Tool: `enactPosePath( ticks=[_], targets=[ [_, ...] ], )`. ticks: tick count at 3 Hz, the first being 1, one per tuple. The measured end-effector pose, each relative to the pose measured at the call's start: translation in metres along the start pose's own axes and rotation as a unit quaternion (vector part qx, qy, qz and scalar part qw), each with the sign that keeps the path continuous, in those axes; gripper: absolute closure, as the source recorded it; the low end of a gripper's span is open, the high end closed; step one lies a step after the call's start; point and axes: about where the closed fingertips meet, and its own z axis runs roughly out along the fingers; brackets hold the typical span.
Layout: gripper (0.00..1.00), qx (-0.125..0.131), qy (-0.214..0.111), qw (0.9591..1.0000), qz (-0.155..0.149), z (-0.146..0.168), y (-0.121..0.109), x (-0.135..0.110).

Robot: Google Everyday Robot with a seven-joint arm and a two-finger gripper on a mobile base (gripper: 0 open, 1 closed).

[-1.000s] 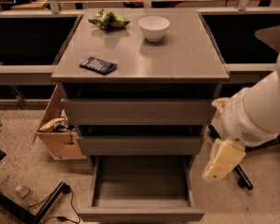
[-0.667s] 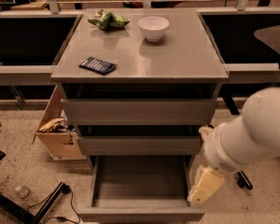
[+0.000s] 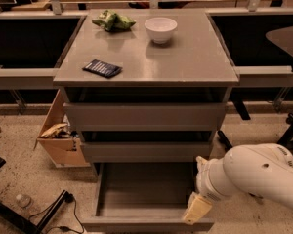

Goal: Close bottom drawer

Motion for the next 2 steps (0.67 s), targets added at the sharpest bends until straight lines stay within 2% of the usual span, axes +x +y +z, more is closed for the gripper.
enactPosePath(
  ticks=[1, 2],
  targets=[
    [0.0, 0.014, -0.011, 0.9999, 0.0, 0.0003, -0.0071, -0.0055],
    [0.0, 0.012, -0.009, 0.9999, 0.0, -0.0001, -0.0059, -0.005]
  ],
)
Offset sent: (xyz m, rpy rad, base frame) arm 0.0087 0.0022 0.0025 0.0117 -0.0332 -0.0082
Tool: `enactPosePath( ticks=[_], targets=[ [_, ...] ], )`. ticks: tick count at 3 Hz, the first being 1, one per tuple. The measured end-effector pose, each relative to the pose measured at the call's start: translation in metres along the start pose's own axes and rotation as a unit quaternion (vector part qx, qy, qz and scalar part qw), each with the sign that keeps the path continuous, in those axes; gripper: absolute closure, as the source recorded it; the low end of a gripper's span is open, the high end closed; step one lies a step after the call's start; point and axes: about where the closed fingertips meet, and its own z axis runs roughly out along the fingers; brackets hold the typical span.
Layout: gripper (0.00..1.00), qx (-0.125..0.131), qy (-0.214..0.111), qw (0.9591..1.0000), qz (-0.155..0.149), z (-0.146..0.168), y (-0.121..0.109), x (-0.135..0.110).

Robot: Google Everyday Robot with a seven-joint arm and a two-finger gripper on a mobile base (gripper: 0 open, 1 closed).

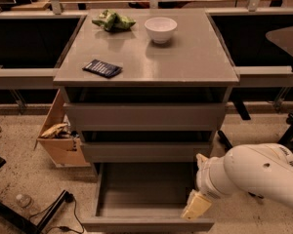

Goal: Close bottom drawer

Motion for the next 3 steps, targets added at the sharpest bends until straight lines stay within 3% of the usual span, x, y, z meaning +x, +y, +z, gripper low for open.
enactPosePath(
  ticks=[1, 3],
  targets=[
    [0.0, -0.008, -0.003, 0.9999, -0.006, 0.032, 0.012, -0.001],
    [0.42, -0.069, 0.014, 0.9975, 0.008, 0.187, 0.051, 0.042]
  ],
)
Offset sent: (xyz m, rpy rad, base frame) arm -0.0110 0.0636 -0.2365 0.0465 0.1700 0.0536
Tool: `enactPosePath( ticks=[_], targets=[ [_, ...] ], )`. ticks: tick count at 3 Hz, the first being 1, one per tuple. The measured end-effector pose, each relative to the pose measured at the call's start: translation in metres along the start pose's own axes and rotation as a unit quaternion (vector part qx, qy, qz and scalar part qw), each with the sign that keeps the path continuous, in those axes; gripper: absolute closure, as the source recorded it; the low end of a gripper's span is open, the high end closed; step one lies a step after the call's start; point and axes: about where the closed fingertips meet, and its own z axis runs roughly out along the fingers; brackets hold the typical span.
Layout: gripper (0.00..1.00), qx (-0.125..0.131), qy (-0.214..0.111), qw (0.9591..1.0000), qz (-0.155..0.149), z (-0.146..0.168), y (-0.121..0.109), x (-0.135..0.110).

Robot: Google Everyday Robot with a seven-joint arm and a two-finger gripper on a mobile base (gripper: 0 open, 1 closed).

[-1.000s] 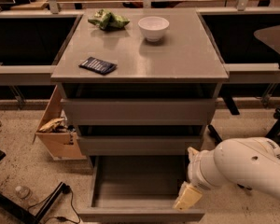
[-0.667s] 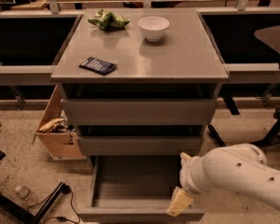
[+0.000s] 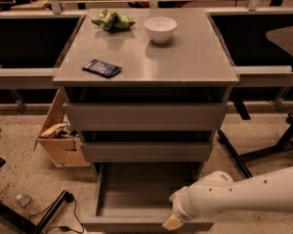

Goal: Close bottom drawer

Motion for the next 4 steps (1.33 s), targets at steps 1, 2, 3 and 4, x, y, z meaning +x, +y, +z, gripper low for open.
enactPosePath(
  ticks=[1, 2, 3, 4],
  targets=[
    [0.72, -0.022, 0.022, 0.9995, -0.001, 0.075, -0.008, 0.025],
    [0.96, -0.034, 0.036, 0.9988, 0.004, 0.118, -0.01, 0.04],
    [1.0, -0.04, 0.04, 0.9984, 0.005, 0.124, -0.005, 0.046],
    [1.0, -0.04, 0.04, 0.9984, 0.005, 0.124, -0.005, 0.046]
  ],
)
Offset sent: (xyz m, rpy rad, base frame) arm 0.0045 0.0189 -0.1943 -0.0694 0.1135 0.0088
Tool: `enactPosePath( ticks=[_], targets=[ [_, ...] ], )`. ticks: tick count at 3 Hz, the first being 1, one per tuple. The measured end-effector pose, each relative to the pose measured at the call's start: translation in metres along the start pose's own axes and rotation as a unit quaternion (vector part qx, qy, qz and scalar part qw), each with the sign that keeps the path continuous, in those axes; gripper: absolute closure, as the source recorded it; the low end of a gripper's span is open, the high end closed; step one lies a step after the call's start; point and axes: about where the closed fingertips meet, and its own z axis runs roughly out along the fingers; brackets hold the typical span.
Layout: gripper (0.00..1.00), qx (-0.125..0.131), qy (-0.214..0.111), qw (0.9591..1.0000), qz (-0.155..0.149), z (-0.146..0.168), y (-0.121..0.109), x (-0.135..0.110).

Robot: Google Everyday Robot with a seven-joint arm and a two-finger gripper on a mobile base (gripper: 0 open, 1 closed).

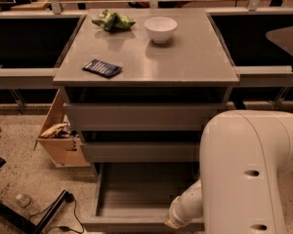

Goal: Close bottom drawer

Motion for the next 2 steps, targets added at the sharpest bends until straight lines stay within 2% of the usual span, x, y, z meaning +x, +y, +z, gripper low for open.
enactPosePath(
  ticks=[1, 2],
  targets=[
    [1.0, -0.018, -0.005, 0.9998, 0.008, 0.03, 0.01, 0.005],
    [1.0, -0.029, -0.024, 0.9992, 0.016, 0.088, 0.012, 0.025]
  ],
)
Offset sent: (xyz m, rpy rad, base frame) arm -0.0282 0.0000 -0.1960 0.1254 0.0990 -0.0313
